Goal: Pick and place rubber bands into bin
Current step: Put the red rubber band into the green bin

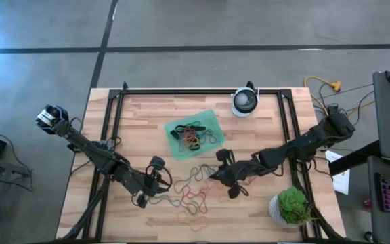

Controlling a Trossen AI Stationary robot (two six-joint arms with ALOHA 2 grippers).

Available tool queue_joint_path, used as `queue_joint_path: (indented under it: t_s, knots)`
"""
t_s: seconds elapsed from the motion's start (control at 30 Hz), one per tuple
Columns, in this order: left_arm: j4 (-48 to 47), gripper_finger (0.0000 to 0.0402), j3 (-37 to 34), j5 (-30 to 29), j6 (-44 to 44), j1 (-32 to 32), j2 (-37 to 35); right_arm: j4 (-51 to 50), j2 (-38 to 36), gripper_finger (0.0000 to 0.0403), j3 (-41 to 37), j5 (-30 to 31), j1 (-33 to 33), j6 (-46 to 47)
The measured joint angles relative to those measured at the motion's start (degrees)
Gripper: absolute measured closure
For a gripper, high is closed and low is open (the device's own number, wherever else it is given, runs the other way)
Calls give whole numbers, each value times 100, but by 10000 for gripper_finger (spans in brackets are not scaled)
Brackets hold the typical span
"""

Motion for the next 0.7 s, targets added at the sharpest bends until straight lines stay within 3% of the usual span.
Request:
queue_joint_path:
  t_s: [0.4, 0.57, 0.7]
  knots:
    - [49, 334, -5, -4, 22, -1, 0, -1, -207, 394, 1059, 389, -889, -1488]
    - [53, 334, -14, -3, 23, 0, 0, -19, -191, 394, 1455, 365, -1651, -1370]
    - [52, 334, -16, -4, 24, 0, 0, -21, -183, 394, 1533, -144, -2301, -894]
